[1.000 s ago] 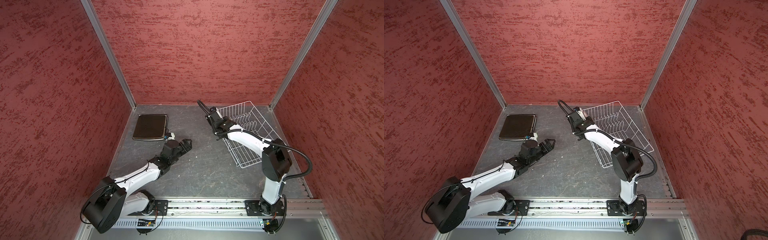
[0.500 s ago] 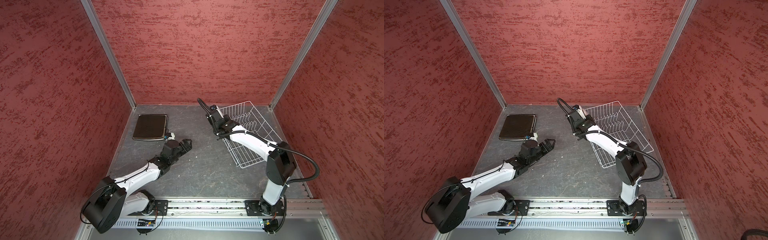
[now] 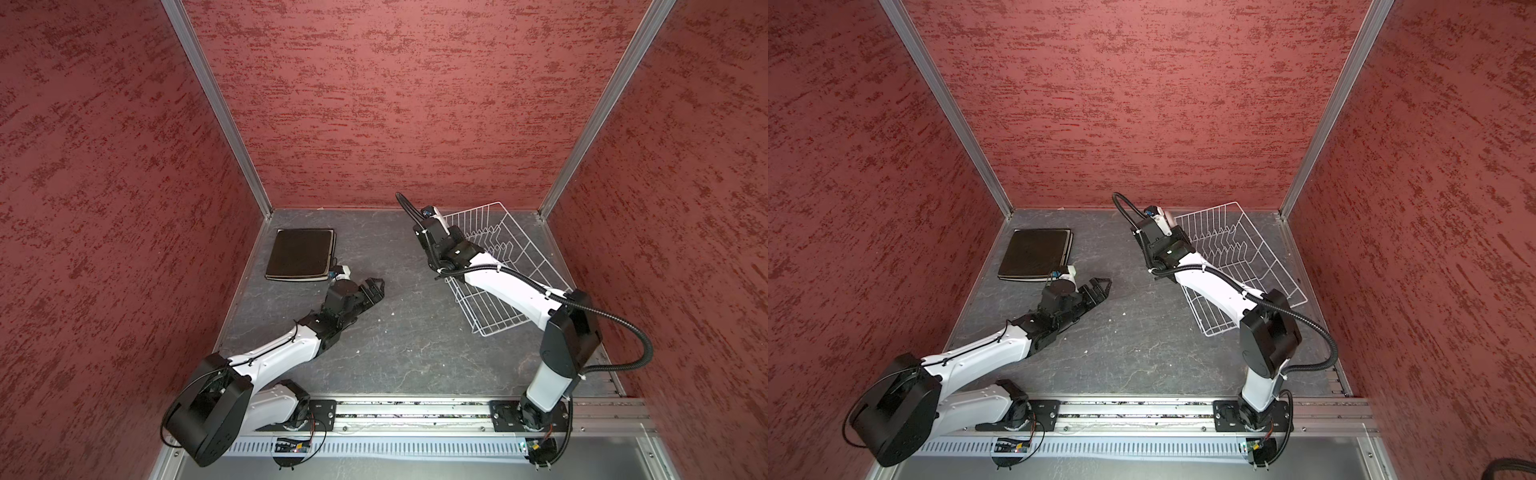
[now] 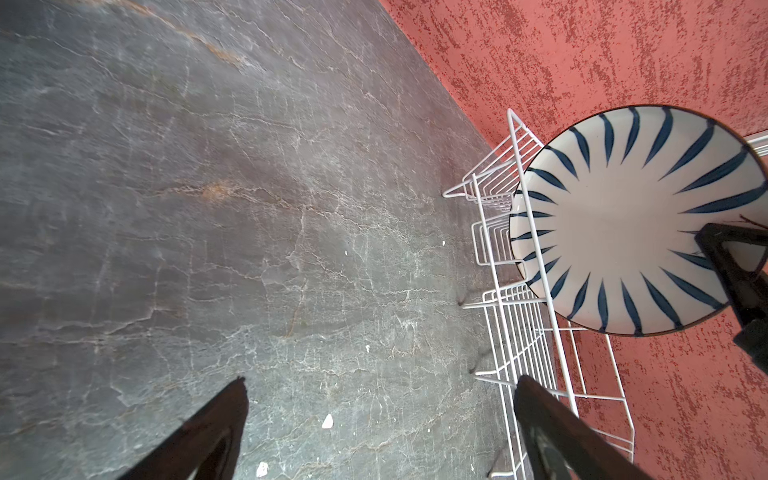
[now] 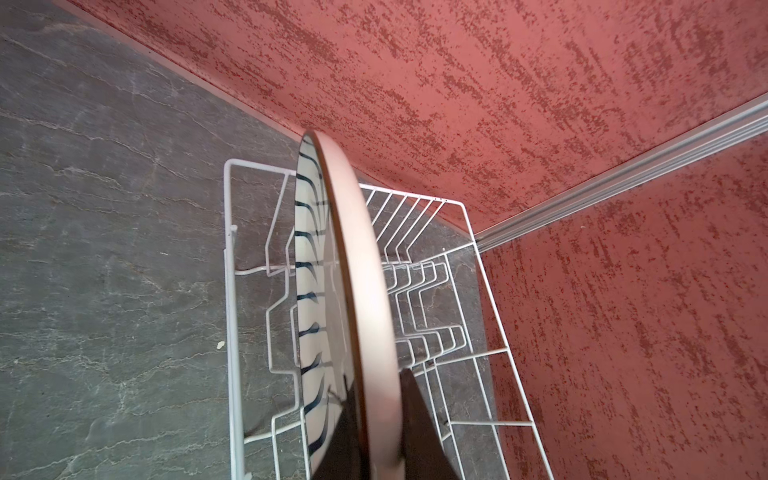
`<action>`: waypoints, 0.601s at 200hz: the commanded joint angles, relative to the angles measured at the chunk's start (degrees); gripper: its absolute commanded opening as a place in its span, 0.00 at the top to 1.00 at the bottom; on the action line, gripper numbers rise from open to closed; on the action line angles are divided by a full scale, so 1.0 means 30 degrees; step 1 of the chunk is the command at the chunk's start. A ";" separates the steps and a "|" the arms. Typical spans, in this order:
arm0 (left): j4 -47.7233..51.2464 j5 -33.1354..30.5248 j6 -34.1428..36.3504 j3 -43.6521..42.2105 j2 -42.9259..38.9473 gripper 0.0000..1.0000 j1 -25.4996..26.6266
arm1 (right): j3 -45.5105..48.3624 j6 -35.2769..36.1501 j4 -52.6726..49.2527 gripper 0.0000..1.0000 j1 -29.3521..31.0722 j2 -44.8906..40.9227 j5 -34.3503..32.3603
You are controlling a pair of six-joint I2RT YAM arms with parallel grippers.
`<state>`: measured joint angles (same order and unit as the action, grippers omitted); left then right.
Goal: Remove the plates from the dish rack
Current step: 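Lift the striped plate up out of the rack with the right gripper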
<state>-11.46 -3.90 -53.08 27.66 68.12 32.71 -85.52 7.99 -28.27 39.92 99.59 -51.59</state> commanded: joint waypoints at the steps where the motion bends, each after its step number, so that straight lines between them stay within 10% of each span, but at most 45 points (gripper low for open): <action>1: -0.0367 0.0237 0.0466 0.0184 -0.0235 0.00 -0.0004 | 0.0054 0.0792 0.2595 1.00 0.0226 -0.1628 -0.2194; 76: -0.1081 0.0688 0.0534 0.0174 -0.0381 0.00 -0.0295 | 0.1132 0.2132 0.5298 1.00 0.0953 -0.3540 -0.2393; 120: -0.2020 0.2545 0.0755 0.0509 -0.0414 0.00 -0.0779 | 0.2343 0.0287 0.5835 1.00 0.0973 -0.6182 0.1694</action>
<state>-14.39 -0.19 -52.49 27.68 67.68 31.16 -78.87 11.99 -19.09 42.61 87.85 -51.00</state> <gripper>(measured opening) 0.996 0.134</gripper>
